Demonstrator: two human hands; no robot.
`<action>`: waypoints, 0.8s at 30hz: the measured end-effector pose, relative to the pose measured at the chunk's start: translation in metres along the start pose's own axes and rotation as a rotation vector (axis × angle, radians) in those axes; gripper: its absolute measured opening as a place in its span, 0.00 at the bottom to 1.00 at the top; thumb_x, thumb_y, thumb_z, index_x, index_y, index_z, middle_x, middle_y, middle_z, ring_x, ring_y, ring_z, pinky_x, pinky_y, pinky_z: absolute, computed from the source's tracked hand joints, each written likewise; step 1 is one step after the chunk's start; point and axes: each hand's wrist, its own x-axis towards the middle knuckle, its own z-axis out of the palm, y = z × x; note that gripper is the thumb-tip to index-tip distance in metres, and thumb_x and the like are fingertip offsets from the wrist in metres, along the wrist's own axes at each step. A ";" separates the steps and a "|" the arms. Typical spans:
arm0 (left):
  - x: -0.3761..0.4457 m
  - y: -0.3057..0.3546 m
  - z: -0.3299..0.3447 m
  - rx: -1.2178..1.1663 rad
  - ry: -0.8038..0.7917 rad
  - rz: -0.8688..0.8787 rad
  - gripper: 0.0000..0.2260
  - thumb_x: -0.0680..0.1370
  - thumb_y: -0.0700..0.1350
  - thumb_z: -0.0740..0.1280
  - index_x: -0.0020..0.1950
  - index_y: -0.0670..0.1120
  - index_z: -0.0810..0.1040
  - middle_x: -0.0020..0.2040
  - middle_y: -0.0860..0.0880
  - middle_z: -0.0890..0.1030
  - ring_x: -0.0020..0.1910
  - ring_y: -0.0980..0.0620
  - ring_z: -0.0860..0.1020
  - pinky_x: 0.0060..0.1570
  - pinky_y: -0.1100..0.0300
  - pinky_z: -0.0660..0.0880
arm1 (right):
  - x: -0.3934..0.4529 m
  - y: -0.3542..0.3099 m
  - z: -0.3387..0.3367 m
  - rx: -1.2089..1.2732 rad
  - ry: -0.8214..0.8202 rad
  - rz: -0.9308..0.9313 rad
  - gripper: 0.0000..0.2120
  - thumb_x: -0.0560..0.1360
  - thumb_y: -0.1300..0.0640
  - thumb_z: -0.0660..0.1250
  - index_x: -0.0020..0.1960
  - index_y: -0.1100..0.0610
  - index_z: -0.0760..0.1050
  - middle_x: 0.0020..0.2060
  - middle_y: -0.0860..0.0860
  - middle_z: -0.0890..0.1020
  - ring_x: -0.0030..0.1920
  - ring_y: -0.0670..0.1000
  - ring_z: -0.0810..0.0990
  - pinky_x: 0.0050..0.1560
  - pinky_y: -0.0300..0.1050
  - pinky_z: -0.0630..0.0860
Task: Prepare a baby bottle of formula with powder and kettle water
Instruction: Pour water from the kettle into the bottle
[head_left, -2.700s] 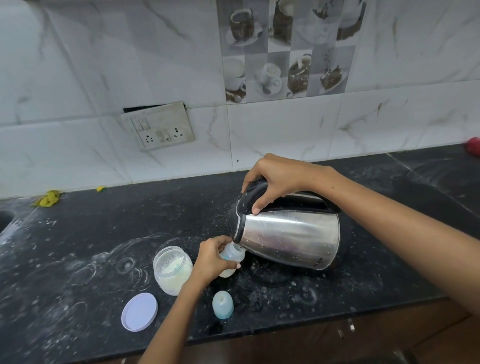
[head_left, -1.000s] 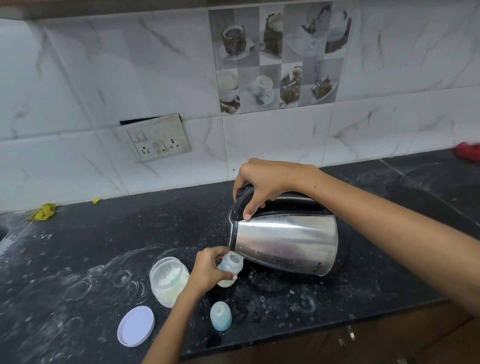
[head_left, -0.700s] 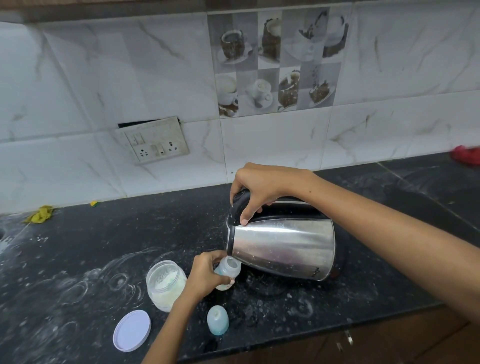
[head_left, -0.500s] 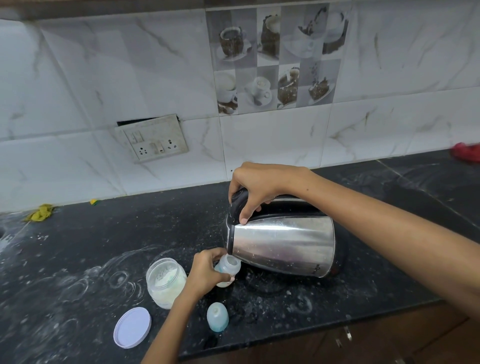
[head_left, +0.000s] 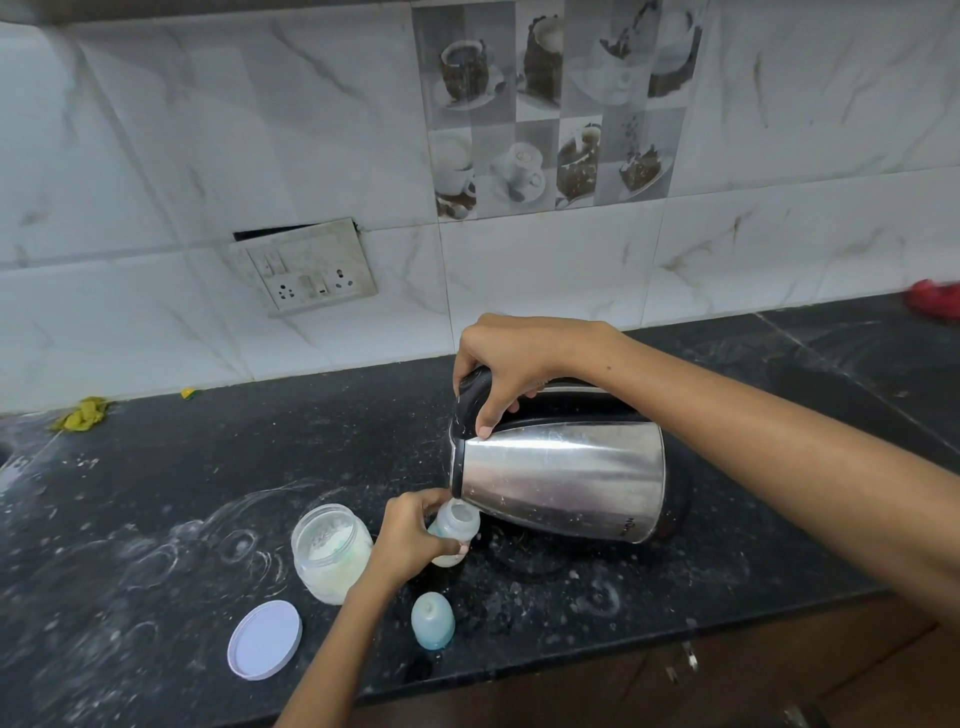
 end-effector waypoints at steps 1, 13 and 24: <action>0.000 0.000 0.000 0.000 0.001 0.000 0.22 0.58 0.39 0.81 0.51 0.47 0.84 0.47 0.55 0.85 0.49 0.59 0.82 0.50 0.71 0.74 | 0.000 0.000 -0.001 0.002 -0.001 -0.001 0.14 0.63 0.51 0.80 0.42 0.58 0.82 0.26 0.54 0.82 0.22 0.47 0.76 0.21 0.35 0.68; -0.002 0.000 0.001 -0.004 -0.009 -0.012 0.21 0.58 0.39 0.82 0.48 0.51 0.83 0.46 0.57 0.85 0.48 0.62 0.81 0.49 0.73 0.74 | 0.004 -0.004 -0.003 -0.001 -0.012 -0.002 0.14 0.63 0.52 0.80 0.42 0.58 0.82 0.26 0.53 0.82 0.20 0.45 0.75 0.21 0.34 0.68; -0.003 0.001 0.000 -0.026 -0.013 -0.015 0.21 0.57 0.39 0.82 0.44 0.55 0.81 0.42 0.60 0.84 0.47 0.67 0.80 0.45 0.75 0.73 | 0.006 -0.008 -0.004 -0.009 -0.028 0.006 0.13 0.64 0.53 0.80 0.42 0.58 0.82 0.26 0.53 0.82 0.21 0.45 0.76 0.21 0.34 0.68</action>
